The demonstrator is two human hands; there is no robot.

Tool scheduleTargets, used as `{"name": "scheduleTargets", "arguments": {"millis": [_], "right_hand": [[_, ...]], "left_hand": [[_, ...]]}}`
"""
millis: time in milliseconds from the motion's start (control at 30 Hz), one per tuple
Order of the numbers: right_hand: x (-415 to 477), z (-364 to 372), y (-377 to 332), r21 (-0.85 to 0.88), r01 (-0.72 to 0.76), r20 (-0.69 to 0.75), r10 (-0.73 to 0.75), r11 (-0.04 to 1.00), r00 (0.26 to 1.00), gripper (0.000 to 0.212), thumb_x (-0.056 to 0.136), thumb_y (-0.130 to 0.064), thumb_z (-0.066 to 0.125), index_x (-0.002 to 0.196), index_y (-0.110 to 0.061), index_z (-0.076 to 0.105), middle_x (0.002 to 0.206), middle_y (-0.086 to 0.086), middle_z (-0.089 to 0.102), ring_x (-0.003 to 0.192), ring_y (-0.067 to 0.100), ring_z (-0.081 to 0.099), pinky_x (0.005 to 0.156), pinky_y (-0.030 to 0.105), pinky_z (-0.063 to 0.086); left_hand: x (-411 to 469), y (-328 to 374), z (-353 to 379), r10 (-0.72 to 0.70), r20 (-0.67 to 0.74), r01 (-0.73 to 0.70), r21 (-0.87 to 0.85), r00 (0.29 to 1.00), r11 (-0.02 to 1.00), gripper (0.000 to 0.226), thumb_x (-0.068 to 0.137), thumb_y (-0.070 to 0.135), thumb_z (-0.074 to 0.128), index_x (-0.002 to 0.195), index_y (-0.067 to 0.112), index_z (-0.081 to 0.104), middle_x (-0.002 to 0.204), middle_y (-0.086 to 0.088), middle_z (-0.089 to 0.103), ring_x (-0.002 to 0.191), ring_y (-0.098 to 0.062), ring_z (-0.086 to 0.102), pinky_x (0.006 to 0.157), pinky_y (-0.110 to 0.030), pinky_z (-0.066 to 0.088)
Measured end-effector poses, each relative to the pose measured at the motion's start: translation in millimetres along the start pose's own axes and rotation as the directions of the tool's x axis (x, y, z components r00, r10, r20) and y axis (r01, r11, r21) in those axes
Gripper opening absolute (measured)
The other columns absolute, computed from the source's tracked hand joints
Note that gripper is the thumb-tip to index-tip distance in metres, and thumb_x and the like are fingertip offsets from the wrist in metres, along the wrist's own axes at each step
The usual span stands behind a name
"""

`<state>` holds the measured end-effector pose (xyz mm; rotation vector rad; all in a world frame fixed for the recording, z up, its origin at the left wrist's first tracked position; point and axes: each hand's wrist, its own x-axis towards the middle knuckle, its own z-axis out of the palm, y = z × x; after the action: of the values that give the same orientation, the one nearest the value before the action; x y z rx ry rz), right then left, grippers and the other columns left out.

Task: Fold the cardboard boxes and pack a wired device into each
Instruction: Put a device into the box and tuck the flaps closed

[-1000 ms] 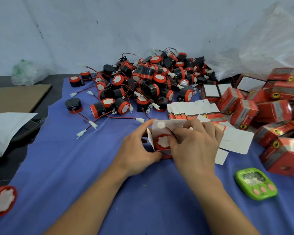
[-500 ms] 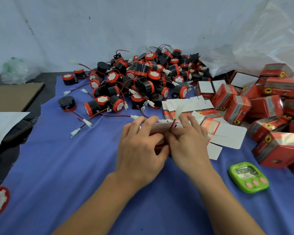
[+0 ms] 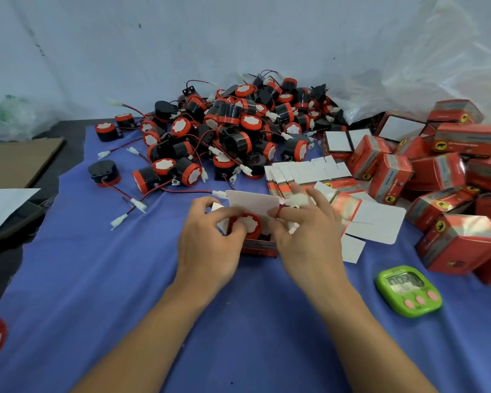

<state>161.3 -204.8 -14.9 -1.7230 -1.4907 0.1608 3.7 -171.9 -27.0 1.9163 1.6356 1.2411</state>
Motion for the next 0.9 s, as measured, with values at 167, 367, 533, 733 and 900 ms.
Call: {"name": "scheduleTargets", "arguments": {"millis": [167,367,533,733,900], "right_hand": [[-4,-10,-12,0.312,0.052,-0.359,0.068,0.949,0.931,0.033,0.078,-0.022,0.085,0.104,-0.040,0.076,0.109,-0.033,0.057,0.107,0.004,0.049,0.099,0.030,0.047],[-5,-24,-16,0.396,0.131,-0.310,-0.002,0.909,0.951,0.040,0.084,-0.022,0.079,0.115,-0.045,0.069,0.082,-0.011,0.072,0.080,0.007,0.062,0.077,0.016,0.045],[-7,-22,-21,0.325,0.159,-0.280,-0.066,0.932,0.958,0.016,0.083,-0.042,0.071,0.098,-0.039,0.077,0.079,-0.017,0.069,0.077,0.002,0.057,0.071,0.010,0.042],[-2,-21,-17,0.210,0.087,-0.176,-0.050,0.974,0.983,0.074,0.082,-0.041,0.070,0.150,-0.049,0.040,0.083,-0.017,0.059,0.086,0.002,0.050,0.077,0.007,0.036],[5,-26,-9,0.225,0.021,-0.274,0.043,0.974,0.961,0.071,0.088,-0.038,0.070,0.149,-0.049,0.037,0.096,-0.016,0.052,0.084,0.006,0.046,0.075,0.021,0.038]], "left_hand": [[-4,6,-1,0.083,-0.014,-0.080,0.170,0.996,0.982,0.015,0.085,0.033,0.077,0.100,0.033,0.081,0.164,0.000,0.039,0.146,-0.022,0.034,0.112,-0.043,0.034],[-2,9,-4,0.240,0.021,-0.237,0.269,0.971,0.934,0.024,0.085,0.025,0.073,0.108,0.028,0.079,0.166,-0.007,0.036,0.155,-0.028,0.028,0.113,-0.047,0.035],[0,10,-5,0.202,0.103,-0.225,0.314,0.974,0.922,0.039,0.088,0.028,0.062,0.125,0.034,0.072,0.169,-0.004,0.030,0.157,-0.024,0.023,0.111,-0.047,0.035],[1,11,-6,0.197,0.164,-0.240,0.315,0.967,0.918,0.048,0.092,0.028,0.061,0.139,0.037,0.059,0.169,0.001,0.028,0.155,-0.020,0.025,0.112,-0.042,0.033],[0,13,-5,0.210,0.150,-0.246,0.294,0.966,0.924,0.056,0.091,0.022,0.063,0.144,0.036,0.054,0.168,0.000,0.032,0.152,-0.021,0.031,0.111,-0.042,0.037]]}}
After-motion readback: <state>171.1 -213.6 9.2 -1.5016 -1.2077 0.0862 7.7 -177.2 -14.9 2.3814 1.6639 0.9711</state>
